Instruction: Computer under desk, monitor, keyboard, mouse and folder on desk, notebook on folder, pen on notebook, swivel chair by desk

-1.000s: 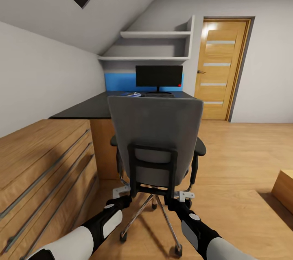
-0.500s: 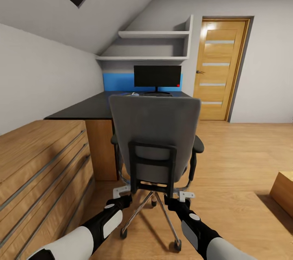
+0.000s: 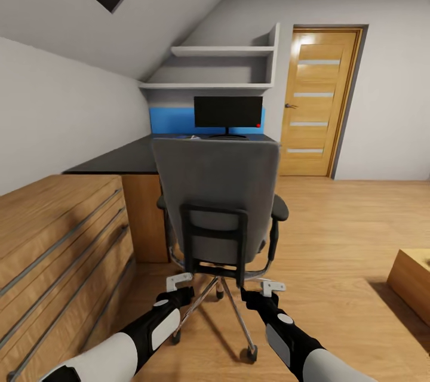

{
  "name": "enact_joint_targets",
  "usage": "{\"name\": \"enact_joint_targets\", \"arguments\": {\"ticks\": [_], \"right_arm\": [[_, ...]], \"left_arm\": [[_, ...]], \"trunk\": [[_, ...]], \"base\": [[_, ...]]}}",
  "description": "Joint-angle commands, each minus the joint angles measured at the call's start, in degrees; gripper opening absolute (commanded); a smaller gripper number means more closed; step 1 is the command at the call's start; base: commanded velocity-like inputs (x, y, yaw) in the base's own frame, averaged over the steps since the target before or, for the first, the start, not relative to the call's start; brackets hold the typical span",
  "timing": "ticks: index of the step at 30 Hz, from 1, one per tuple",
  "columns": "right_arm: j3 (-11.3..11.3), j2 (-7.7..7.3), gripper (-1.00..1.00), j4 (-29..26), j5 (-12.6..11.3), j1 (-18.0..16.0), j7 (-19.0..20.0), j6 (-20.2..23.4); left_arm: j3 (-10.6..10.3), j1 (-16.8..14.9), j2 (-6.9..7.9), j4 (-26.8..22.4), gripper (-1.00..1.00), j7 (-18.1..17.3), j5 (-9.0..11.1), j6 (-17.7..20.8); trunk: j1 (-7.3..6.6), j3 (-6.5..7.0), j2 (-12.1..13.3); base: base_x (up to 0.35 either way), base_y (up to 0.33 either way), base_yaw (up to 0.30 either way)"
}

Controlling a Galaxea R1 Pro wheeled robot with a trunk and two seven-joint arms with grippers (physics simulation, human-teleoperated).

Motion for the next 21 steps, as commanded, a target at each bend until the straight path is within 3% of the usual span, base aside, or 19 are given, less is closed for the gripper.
{"name": "enact_joint_targets", "arguments": {"ticks": [1, 8, 21], "right_arm": [[0.5, -0.02, 1.0, 0.1, -0.6, 0.0, -0.1, -0.3], [0.5, -0.01, 1.0, 0.1, -0.6, 0.0, -0.1, -0.3], [0.5, -0.01, 1.0, 0.1, -0.6, 0.0, -0.1, -0.3]], "left_arm": [[-0.5, -0.1, 0.03, 0.0, 1.0, 0.4, 0.5, -0.1], [-0.5, -0.1, 0.03, 0.0, 1.0, 0.4, 0.5, -0.1], [-0.8, -0.1, -0.28, 0.0, 1.0, 0.4, 0.4, -0.2]], "trunk": [[-0.01, -0.06, 0.0], [-0.01, -0.06, 0.0], [-0.01, -0.06, 0.0]], "base": [[-0.002, -0.279, 0.0], [-0.001, -0.2, 0.0], [0.004, -0.026, 0.0]]}}
